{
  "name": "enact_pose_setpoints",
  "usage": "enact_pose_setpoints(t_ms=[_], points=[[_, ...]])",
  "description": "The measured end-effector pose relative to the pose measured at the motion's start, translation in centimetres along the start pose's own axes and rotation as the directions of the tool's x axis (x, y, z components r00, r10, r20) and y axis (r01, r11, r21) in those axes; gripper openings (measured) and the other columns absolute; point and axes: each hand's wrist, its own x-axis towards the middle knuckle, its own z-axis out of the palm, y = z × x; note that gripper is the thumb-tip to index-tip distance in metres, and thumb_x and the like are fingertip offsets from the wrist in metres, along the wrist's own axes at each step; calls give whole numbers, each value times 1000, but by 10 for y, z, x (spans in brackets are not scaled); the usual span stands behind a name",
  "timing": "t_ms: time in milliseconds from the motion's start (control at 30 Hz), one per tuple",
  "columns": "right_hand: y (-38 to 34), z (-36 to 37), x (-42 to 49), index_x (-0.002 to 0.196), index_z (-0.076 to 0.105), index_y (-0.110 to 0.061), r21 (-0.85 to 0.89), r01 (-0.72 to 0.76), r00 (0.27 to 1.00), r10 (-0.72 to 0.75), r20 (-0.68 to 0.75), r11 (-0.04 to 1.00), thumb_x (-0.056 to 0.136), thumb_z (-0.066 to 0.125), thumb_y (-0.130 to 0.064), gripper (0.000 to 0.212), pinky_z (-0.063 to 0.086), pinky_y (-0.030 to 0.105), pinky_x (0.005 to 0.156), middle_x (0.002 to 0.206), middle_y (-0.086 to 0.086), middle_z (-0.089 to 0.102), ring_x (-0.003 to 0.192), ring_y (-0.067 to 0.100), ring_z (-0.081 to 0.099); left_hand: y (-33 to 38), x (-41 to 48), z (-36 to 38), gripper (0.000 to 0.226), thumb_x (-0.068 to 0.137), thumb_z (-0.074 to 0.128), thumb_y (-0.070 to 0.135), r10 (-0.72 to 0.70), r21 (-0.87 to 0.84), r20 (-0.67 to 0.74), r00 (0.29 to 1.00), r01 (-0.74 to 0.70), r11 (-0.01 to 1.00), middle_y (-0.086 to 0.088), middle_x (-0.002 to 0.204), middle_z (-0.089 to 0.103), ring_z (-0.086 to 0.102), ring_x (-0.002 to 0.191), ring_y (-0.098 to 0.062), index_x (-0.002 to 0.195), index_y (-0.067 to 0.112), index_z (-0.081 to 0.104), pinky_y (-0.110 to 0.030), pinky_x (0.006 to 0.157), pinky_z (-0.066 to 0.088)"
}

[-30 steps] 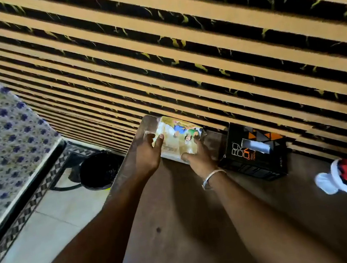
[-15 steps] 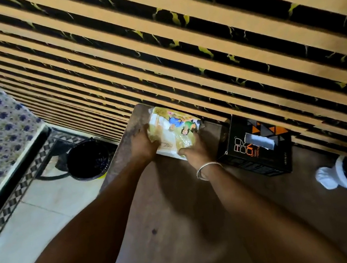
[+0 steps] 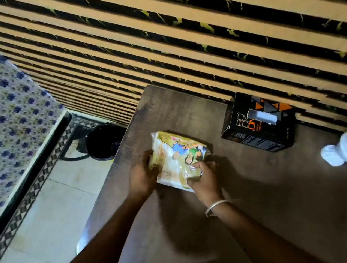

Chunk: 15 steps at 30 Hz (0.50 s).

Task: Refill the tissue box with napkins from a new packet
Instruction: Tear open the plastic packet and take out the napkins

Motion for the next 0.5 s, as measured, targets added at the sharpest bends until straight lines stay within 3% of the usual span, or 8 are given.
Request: enact_pose_setpoints(t_ms=[133,233,300,400,500], points=[[20,10,-25,101,65,-17,-30,15,1000,-15,-20,999,71,78,-7,35,38,30,109,113,-2,36,117,25,46,-9,-30,7,52,77,64,26,-9,-10,-28,1000,8,1000,-2,113,68,66,102,-24,128,12,58,-37,85,55],[27,6,-30,105,64,-12,-15,9,999,-8,45,1000,73,78,-7,35,28,12,103,120,2,34,120,24,44,-14,-36,10,59,78,71,23,-21,55,-28,999,22,998,-11,121,61,63,107,-32,133,10,54,-38,88,52],[29,2,-31,107,63,-15,-49,47,999,-46,25,998,71,80,-13,40,22,9,103,133,6,31,127,23,38,-13,-37,12,70,76,76,13,-5,129,-47,999,11,992,-16,132,50,58,113,-37,139,10,47,-40,94,49],[24,0,-26,113,58,-25,-221,192,976,-209,-56,956,64,79,-29,54,29,37,116,150,6,23,136,31,33,-5,-37,15,75,73,76,15,129,245,-71,989,-108,963,-13,138,44,52,120,-37,141,14,45,-46,101,47],[11,-1,-14,129,52,-24,-384,347,932,-360,39,856,64,78,-35,71,32,45,114,161,8,18,144,32,28,10,-34,22,63,78,74,22,229,401,6,973,-212,891,-14,135,53,49,124,-37,137,12,54,-46,102,40]])
